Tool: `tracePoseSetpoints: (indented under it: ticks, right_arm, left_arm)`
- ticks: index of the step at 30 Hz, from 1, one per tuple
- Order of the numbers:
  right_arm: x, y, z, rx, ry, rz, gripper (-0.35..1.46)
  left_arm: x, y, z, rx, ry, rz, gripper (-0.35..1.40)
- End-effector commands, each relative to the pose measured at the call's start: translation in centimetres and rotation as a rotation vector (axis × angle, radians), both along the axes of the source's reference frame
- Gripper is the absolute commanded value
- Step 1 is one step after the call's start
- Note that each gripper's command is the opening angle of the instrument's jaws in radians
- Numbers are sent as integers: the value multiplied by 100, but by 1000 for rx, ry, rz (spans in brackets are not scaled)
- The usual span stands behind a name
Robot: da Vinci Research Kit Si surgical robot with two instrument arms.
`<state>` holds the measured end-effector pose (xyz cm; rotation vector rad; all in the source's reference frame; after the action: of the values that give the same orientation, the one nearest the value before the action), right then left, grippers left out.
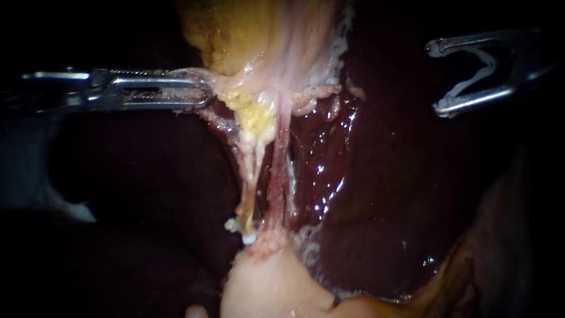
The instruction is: Clipping second clip left tube
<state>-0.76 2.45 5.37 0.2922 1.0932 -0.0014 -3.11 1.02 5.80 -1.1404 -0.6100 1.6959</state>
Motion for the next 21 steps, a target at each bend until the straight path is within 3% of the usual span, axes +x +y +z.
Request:
tracePoseSetpoints:
  ticks: [1, 7, 11, 15, 21]
  right_arm:
    - [0, -1, 0, 0, 0, 0, 50]
    - [0, -2, 0, 0, 0, -1, 50]
    - [0, -2, -1, 0, 0, -1, 50]
    - [0, -3, -2, 0, 1, -1, 50]
    - [1, -7, -4, -1, 0, 0, 50]
  left_arm:
    - [2, -1, -3, 0, -2, 1, -35]
    - [24, 7, -34, 15, -4, 5, -35]
    - [51, 19, -62, 15, -11, -29, -35]
    - [68, 27, -75, 19, -14, -52, -35]
    - [69, 27, -76, 18, -9, -58, -35]
